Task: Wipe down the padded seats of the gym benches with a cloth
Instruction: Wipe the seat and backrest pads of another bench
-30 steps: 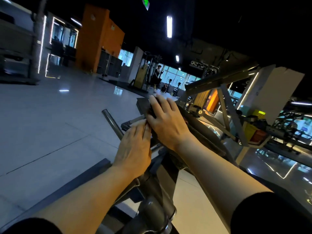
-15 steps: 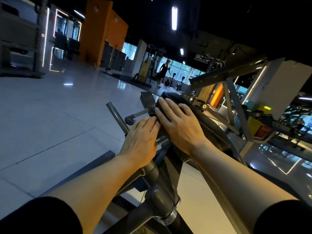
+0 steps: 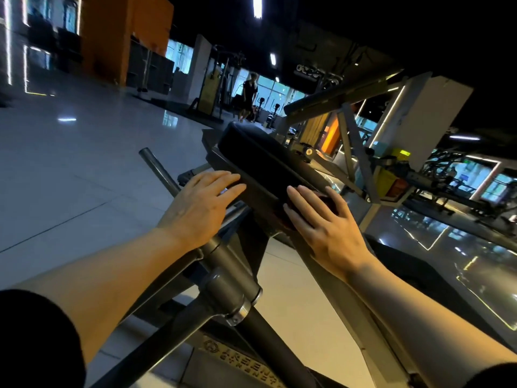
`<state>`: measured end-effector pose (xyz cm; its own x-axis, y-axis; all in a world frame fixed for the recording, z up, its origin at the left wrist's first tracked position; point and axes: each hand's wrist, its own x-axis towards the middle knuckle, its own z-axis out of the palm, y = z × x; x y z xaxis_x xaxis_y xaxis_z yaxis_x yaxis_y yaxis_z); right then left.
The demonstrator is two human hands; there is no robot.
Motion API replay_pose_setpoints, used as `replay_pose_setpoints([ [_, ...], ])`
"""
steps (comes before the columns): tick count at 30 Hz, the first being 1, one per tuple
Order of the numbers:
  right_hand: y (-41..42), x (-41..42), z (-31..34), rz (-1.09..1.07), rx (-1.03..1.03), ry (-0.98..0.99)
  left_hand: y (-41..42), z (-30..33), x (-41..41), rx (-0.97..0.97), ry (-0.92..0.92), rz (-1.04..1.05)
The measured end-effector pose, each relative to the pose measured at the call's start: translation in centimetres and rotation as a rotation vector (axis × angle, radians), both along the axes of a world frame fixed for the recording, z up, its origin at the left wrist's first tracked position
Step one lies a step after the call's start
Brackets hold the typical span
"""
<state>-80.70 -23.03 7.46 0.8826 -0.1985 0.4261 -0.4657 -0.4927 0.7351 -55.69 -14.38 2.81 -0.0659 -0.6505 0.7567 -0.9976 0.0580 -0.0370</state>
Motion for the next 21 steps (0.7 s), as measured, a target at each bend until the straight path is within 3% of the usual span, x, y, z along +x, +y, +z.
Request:
replay_pose_setpoints([
  [6,0.3,-4.1,-2.0,-0.033,-0.017,-0.040,0.1,-0.1,0.0,-0.002,-0.060,-0.017],
  [10,0.4,-2.1,-0.7,0.031,0.028,-0.025,0.1,-0.1,-0.2,-0.004,-0.060,-0.005],
  [21,1.4,14.3,3.2,0.271,-0.021,-0.077,0.5,-0.1,-0.4,-0.018,0.335,0.096],
])
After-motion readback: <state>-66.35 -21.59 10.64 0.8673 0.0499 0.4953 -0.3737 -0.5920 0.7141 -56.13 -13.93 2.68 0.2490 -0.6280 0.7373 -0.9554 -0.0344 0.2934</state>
